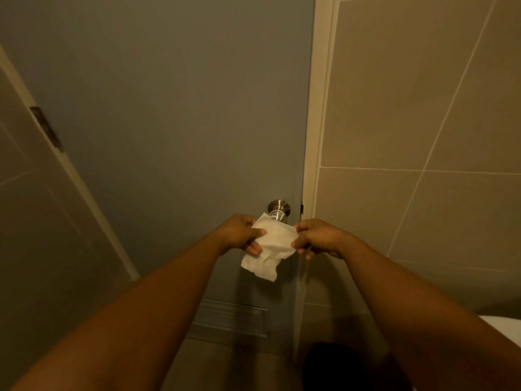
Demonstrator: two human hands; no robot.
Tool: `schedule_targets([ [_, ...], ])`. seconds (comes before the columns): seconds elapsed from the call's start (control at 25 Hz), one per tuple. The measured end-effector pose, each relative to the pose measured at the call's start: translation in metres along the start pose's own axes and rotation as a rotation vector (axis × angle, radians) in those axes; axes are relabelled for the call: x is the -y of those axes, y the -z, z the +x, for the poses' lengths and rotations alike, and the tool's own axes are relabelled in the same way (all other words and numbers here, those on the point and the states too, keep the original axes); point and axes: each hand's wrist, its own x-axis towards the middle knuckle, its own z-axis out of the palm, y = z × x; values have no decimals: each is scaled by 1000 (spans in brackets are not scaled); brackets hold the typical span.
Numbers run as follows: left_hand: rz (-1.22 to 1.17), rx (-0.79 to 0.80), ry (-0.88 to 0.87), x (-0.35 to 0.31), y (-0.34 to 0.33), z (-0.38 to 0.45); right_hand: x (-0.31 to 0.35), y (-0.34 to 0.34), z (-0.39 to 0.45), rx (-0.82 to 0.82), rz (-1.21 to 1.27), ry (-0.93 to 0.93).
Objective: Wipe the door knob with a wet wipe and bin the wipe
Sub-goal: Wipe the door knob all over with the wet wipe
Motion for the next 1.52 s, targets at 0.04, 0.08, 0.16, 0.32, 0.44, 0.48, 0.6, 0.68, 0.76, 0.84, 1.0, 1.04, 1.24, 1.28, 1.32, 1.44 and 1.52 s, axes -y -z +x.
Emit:
schedule_targets([
  [0.04,40,11,-19,-4,0,3,-1,1,2,10,-18,-3],
  [0.08,80,21,-43,-9,0,6,-1,1,5,11,-36,7],
  [0.16,143,45,-78,-20,1,15,1,2,9,-36,-78,45],
  [0.32,270,155,-32,-22,18,30,4,11,18,-198,-32,33],
  [0.44,426,217,26,-15,31,36,6,13,20,-214,-7,9],
  [0.48,446,209,33,-12,35,39,7,13,21,-223,8,0],
  [0.6,313,161,31,-7,48,47,8,11,25,-264,46,-31],
  [0.68,120,109,9,-6,51,51,7,8,29,-309,84,-46],
  [0.76,32,20,-31,-7,49,54,7,4,33,-361,143,-52],
  [0.84,37,-88,-103,-9,44,58,8,-1,35,-443,191,-38],
  [1.0,-92,-193,-119,-10,33,80,3,-5,43,-635,295,-13],
  [1.04,-137,-204,-109,-9,29,85,0,-7,46,-656,301,-30],
  [1.24,-210,-277,-43,9,4,104,-17,-30,61,-858,85,-62],
  [1.28,-211,-283,-50,13,0,106,-18,-37,62,-927,-62,8],
  [1.32,-213,-286,-62,16,-2,108,-18,-43,62,-962,-198,107],
  [1.44,-210,-322,-96,19,-2,106,-13,-57,64,-853,-433,308],
  [1.52,-178,-335,-141,22,1,105,-15,-65,70,-787,-529,335],
])
